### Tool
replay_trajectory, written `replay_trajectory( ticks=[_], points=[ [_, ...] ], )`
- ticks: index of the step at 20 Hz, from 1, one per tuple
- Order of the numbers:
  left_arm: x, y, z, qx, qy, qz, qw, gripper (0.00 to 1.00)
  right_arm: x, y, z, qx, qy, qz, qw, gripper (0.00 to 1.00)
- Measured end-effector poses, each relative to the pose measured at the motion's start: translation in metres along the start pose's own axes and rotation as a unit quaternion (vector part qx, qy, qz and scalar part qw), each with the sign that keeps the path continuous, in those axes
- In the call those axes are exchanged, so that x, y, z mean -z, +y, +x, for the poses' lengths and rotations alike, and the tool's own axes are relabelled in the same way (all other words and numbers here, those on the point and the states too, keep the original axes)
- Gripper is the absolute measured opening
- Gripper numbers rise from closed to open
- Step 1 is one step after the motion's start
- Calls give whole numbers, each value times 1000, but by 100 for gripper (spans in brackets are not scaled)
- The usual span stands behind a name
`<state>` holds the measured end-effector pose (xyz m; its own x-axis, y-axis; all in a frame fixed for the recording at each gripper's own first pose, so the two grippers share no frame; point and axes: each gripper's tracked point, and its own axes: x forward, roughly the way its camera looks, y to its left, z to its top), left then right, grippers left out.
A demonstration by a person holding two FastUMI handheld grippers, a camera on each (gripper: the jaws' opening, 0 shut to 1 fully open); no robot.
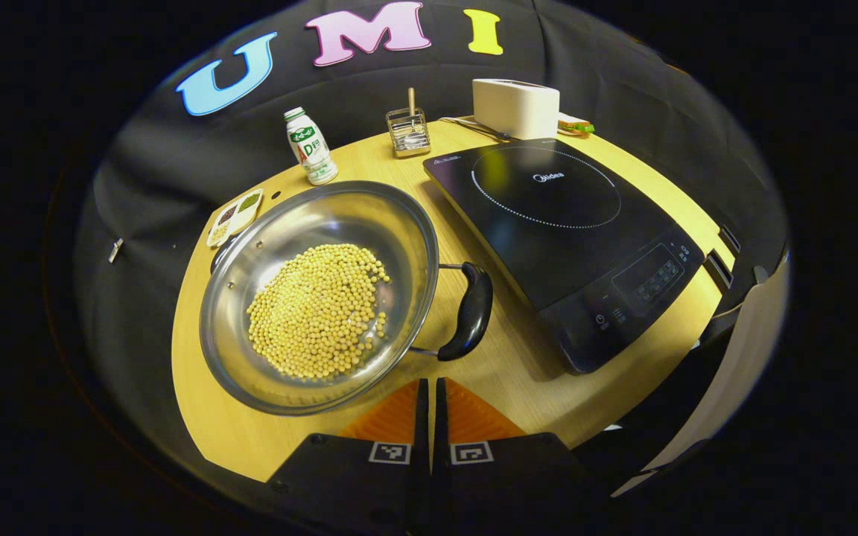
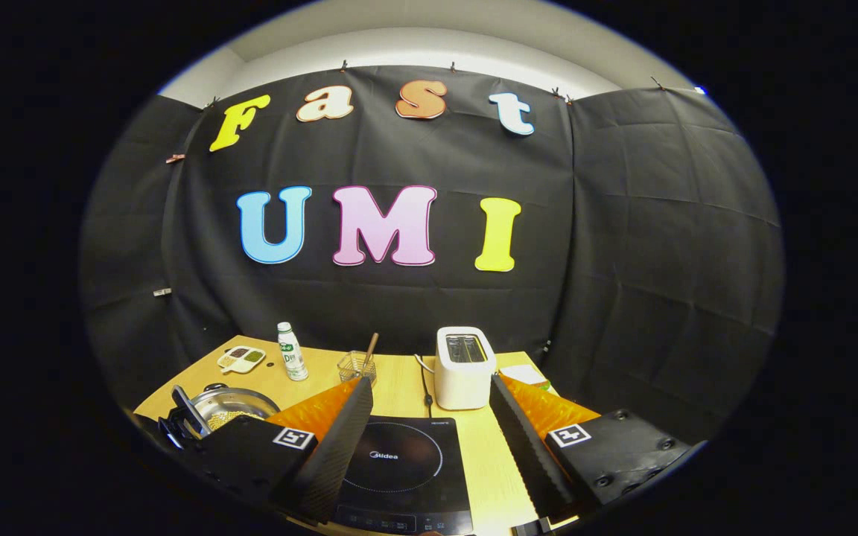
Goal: First push the handle of the pot to place it horizontally, then grasp the pot with both hands and set it on the induction cooktop.
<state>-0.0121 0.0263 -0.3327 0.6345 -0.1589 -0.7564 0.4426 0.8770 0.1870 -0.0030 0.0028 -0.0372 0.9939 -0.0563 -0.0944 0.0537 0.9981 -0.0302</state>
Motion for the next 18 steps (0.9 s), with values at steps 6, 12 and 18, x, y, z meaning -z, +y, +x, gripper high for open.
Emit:
replay_trajectory(
  ticks=[6, 12, 18],
  points=[
    [-16, -11, 12, 14, -5, 4, 1000, 5, 4, -23, 3, 26, 7, 7, 1000, 98],
    [-35, -17, 22, 21, -12, -14, 1000, 5, 5, -33, 5, 40, 6, 7, 999, 98],
    [-65, -23, 39, 22, -21, -46, 998, 5, 7, -43, 8, 57, 8, 15, 998, 98]
  ],
)
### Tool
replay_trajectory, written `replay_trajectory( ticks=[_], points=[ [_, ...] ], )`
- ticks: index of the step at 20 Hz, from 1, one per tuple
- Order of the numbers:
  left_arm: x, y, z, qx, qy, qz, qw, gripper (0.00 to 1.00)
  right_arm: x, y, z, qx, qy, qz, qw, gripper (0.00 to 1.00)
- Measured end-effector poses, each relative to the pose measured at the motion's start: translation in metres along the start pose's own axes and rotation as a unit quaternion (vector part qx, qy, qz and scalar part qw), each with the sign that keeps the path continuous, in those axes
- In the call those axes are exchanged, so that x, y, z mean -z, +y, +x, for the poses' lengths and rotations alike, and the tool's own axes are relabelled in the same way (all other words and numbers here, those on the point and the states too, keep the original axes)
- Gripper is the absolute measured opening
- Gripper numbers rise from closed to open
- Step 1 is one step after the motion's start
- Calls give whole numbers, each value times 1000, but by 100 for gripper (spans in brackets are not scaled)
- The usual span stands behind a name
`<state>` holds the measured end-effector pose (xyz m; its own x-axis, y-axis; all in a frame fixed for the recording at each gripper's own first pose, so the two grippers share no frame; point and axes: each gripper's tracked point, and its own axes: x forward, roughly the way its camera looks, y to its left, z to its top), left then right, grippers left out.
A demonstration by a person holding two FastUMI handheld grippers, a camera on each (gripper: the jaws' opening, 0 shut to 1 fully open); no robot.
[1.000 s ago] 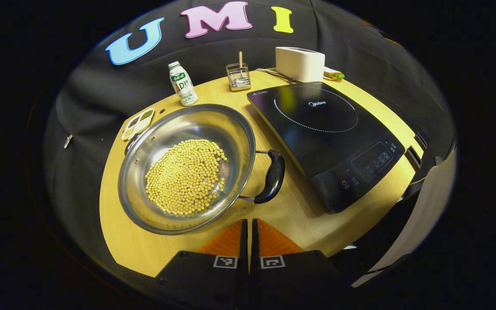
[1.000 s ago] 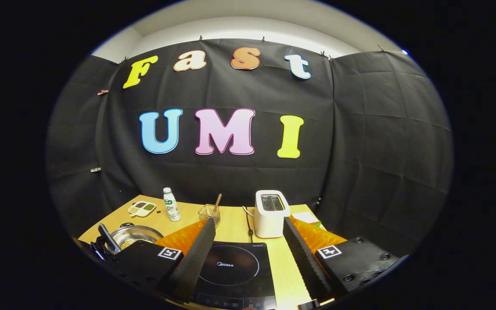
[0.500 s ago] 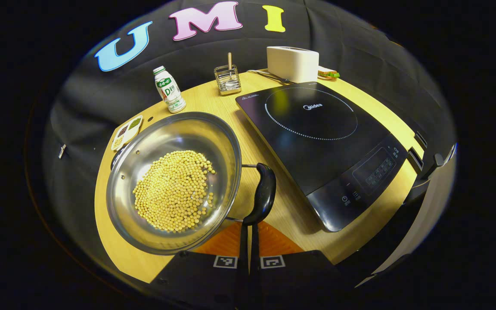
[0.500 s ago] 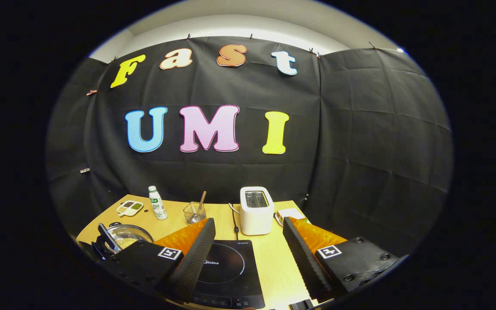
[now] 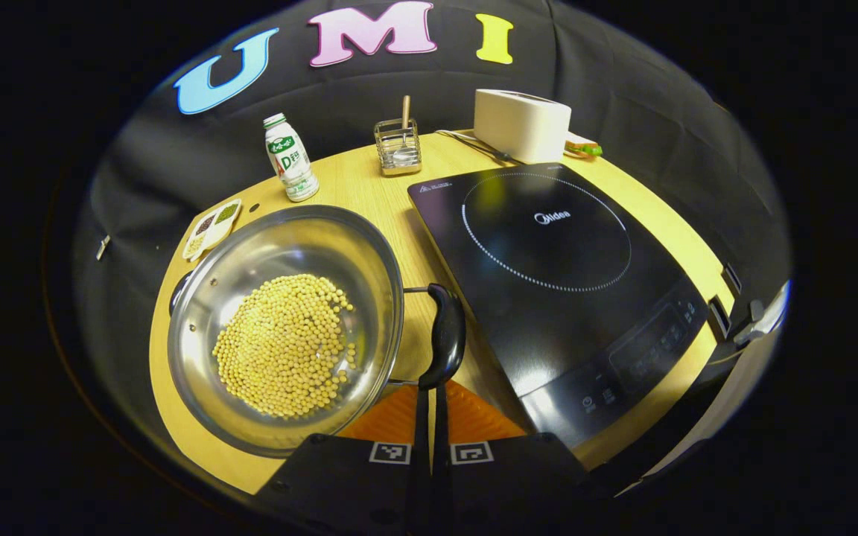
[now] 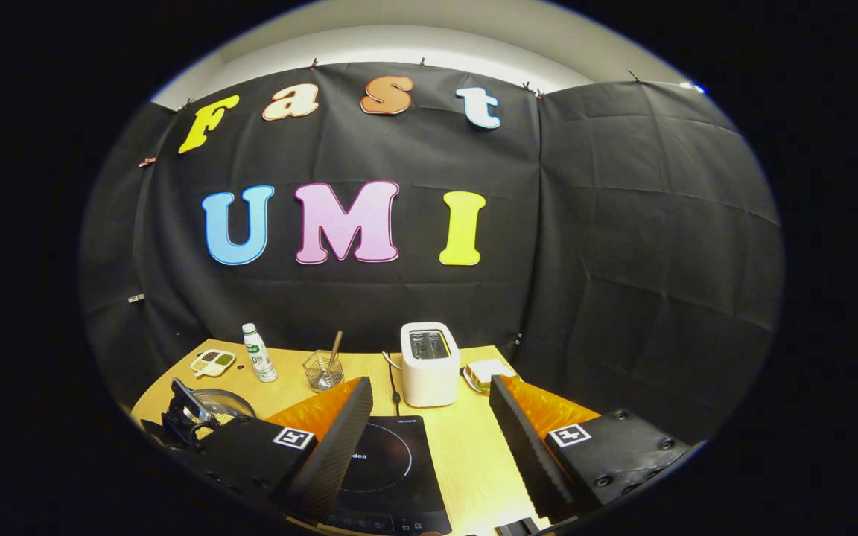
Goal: First push the handle of the pot to place it horizontally, then grasp the pot with both hands and set it on the induction cooktop.
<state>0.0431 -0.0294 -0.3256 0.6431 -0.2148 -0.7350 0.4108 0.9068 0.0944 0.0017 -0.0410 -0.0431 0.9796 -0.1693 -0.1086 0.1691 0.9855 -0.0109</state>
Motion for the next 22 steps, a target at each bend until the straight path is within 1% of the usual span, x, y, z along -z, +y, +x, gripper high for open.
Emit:
replay_trajectory(
  ticks=[5, 9, 12, 15, 20, 22],
  points=[
    [-18, -2, 11, -8, -7, -35, 999, 5, 0, -4, -2, 9, -2, 5, 1000, 98],
    [-31, -3, 19, 1, -14, -62, 998, 5, 3, -3, -1, 9, 3, 5, 1000, 98],
    [-44, -1, 26, 1, -23, -65, 998, 5, 4, -1, -1, 6, 5, 1, 1000, 98],
    [-59, 6, 30, -8, -40, -61, 997, 5, 6, 0, -3, 4, 7, -7, 1000, 98],
    [-77, 14, 39, -2, -54, -96, 994, 5, 6, -5, -4, 8, 7, -13, 1000, 98],
    [-82, 15, 42, -3, -58, -100, 993, 5, 5, -8, -5, 13, 7, -11, 1000, 98]
  ],
)
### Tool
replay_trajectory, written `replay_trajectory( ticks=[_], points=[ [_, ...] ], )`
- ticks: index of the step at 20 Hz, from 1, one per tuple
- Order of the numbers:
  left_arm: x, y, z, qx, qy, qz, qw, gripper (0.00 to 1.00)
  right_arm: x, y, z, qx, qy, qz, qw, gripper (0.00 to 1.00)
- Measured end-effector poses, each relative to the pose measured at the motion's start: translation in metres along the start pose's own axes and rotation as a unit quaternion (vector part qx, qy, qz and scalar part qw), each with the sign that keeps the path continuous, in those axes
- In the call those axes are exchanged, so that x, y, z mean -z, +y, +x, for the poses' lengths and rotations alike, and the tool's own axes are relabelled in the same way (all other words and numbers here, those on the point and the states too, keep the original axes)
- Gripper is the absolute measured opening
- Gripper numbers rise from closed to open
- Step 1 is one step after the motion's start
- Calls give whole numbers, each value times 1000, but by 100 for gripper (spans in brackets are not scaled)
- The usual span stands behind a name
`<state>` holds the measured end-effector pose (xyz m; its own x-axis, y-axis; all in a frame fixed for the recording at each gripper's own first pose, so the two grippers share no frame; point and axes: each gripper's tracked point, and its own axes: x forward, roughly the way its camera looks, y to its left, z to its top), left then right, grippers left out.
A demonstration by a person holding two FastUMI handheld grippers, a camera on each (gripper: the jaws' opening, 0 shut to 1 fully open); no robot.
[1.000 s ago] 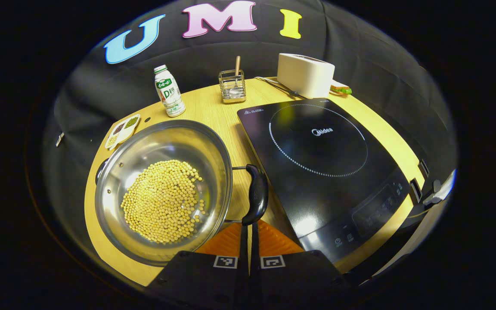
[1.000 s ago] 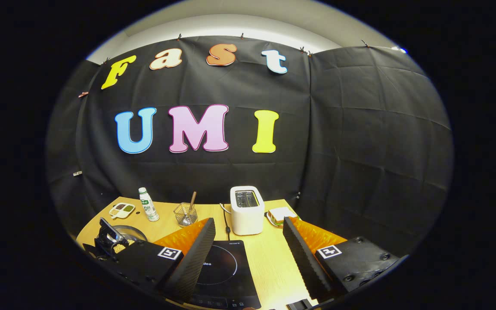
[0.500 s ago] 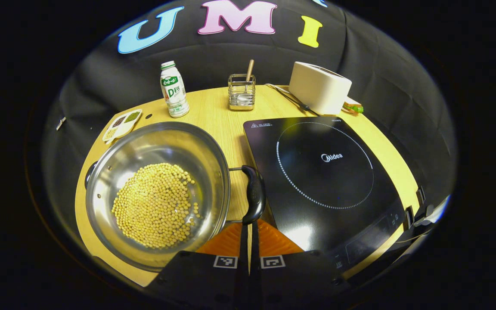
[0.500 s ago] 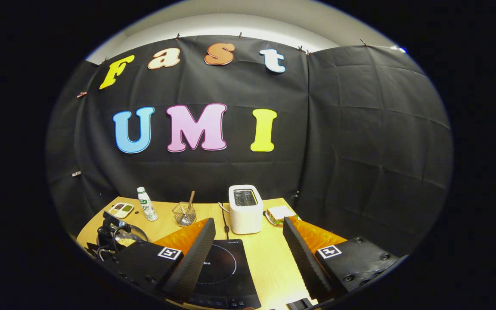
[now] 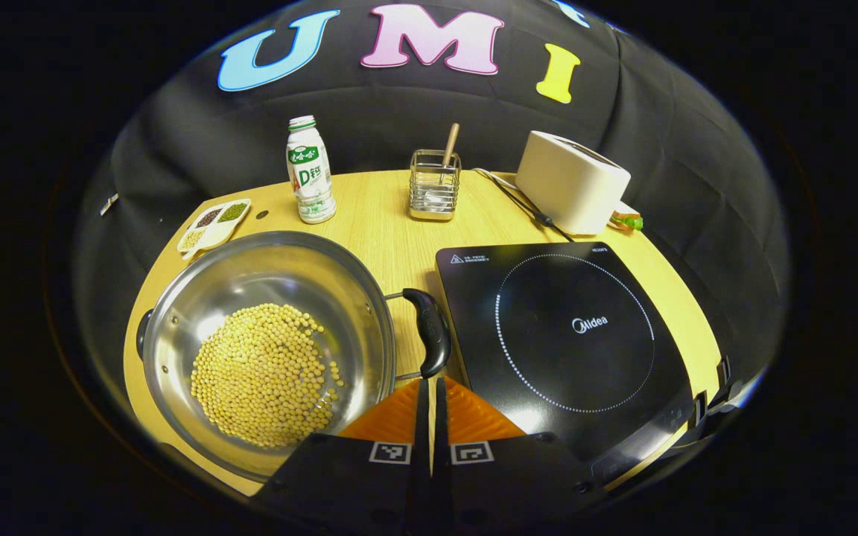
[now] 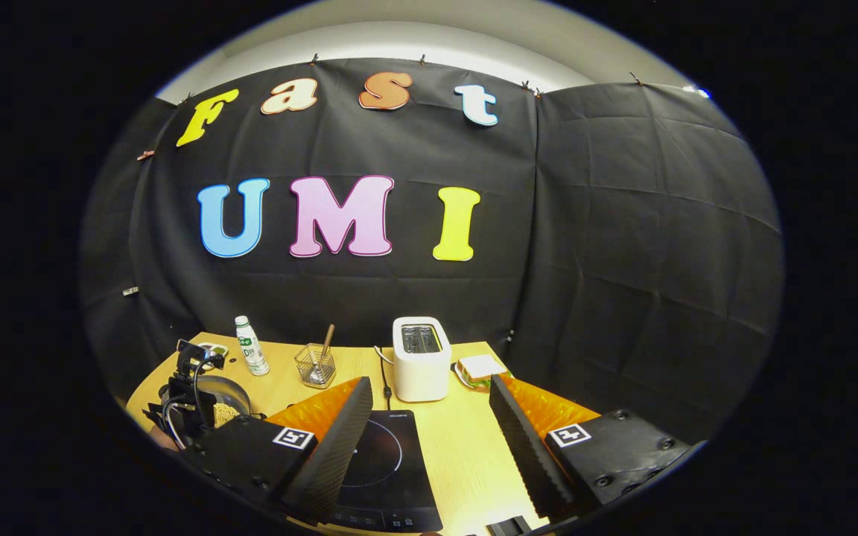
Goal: First push the handle of the pot to place it horizontally, then grasp the pot with both hands and set it on the induction cooktop.
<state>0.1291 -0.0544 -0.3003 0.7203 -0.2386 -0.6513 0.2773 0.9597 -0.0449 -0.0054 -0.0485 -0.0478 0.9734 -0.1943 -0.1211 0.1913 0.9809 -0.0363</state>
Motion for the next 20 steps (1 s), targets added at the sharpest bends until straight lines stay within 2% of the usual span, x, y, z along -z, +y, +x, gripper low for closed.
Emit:
replay_trajectory(
  ticks=[5, 7, 13, 16, 17, 19, 20],
  points=[
    [-1, 3, 1, -9, -2, -3, 1000, 5, 5, -1, -3, 4, 10, 5, 1000, 98],
    [-1, -1, -6, 1, -11, -9, 1000, 5, 6, 3, -4, 0, 11, 3, 1000, 98],
    [-5, 6, -51, 22, -63, -41, 997, 5, 30, 34, 5, -35, 45, 1, 998, 98],
    [-22, 23, -83, 25, -109, -50, 992, 18, 41, 66, 12, -68, 63, -2, 996, 98],
    [-26, 32, -96, 20, -120, -49, 991, 19, 44, 78, 15, -80, 69, 0, 994, 98],
    [-36, 55, -116, 1, -142, -40, 989, 30, 50, 109, 21, -112, 84, 6, 990, 98],
    [-41, 68, -126, -10, -152, -35, 988, 41, 53, 125, 25, -128, 93, 6, 987, 98]
  ],
)
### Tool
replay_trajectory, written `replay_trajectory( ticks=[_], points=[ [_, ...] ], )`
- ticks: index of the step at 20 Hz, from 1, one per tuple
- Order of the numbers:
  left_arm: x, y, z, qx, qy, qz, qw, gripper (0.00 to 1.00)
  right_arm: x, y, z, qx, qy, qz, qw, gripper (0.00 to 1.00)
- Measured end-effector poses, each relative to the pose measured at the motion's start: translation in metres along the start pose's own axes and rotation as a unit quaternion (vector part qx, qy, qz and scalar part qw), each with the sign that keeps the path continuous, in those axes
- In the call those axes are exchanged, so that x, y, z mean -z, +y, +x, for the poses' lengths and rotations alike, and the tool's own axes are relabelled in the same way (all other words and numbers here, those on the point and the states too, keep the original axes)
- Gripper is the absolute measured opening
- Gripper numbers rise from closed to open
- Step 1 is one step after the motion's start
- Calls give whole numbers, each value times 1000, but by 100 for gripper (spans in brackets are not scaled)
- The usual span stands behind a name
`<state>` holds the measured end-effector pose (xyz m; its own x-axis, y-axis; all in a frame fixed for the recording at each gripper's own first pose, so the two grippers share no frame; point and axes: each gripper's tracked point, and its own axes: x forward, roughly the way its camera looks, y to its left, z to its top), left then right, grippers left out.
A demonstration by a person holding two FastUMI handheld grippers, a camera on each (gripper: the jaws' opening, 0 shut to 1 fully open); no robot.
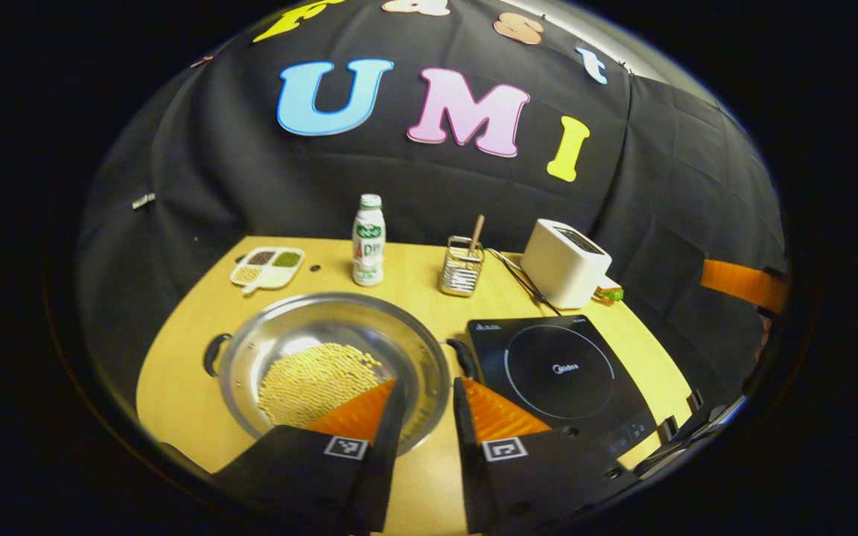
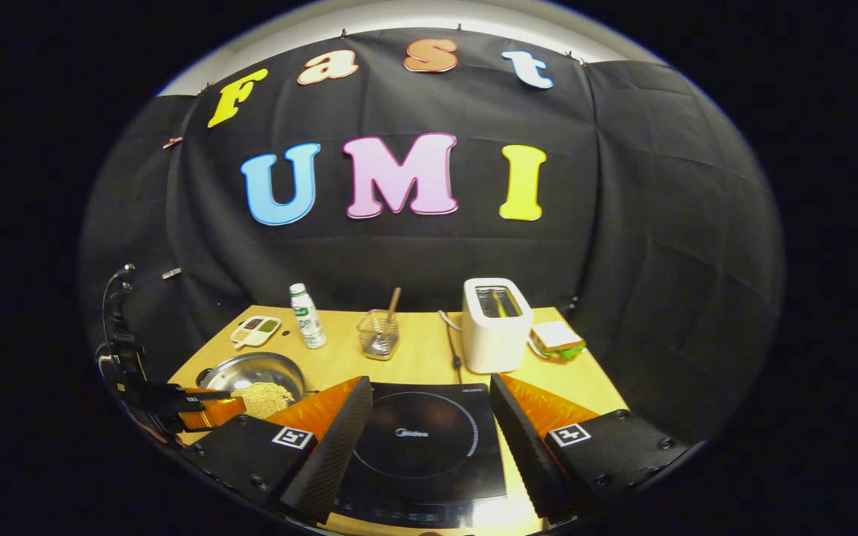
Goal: First push the handle of the pot to place it horizontally, then grasp the pot with both hands and set it on the induction cooktop.
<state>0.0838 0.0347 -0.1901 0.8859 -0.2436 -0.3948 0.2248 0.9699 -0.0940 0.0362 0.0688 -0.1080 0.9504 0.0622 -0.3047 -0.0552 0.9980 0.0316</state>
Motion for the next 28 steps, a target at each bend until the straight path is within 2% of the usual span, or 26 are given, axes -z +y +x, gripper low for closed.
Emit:
replay_trajectory(
  ticks=[5, 11, 14, 15, 16, 18, 21, 23, 28],
  points=[
    [-13, 52, -26, -20, -24, -11, 999, 98, 14, 65, 32, -78, 43, -17, 996, 99],
    [-1, 120, -34, -67, -21, -23, 997, 95, 53, 123, 71, -136, 119, -12, 983, 99],
    [8, 135, -34, -49, -11, -25, 998, 96, 83, 147, 88, -154, 164, -14, 974, 99],
    [9, 145, -32, -51, -12, -24, 998, 96, 91, 154, 95, -158, 172, -16, 972, 94],
    [10, 153, -30, -55, -14, -25, 998, 95, 100, 160, 103, -162, 178, -18, 970, 99],
    [13, 167, -26, -61, -13, -29, 998, 95, 121, 169, 115, -166, 199, -17, 966, 99],
    [17, 190, -11, -71, -14, -32, 997, 95, 148, 182, 135, -168, 226, 20, 959, 99],
    [18, 201, -4, -67, -15, -34, 997, 95, 163, 184, 150, -161, 234, 28, 958, 100],
    [26, 228, 29, -67, -1, -38, 997, 95, 170, 191, 169, -155, 228, 44, 960, 99]
  ],
)
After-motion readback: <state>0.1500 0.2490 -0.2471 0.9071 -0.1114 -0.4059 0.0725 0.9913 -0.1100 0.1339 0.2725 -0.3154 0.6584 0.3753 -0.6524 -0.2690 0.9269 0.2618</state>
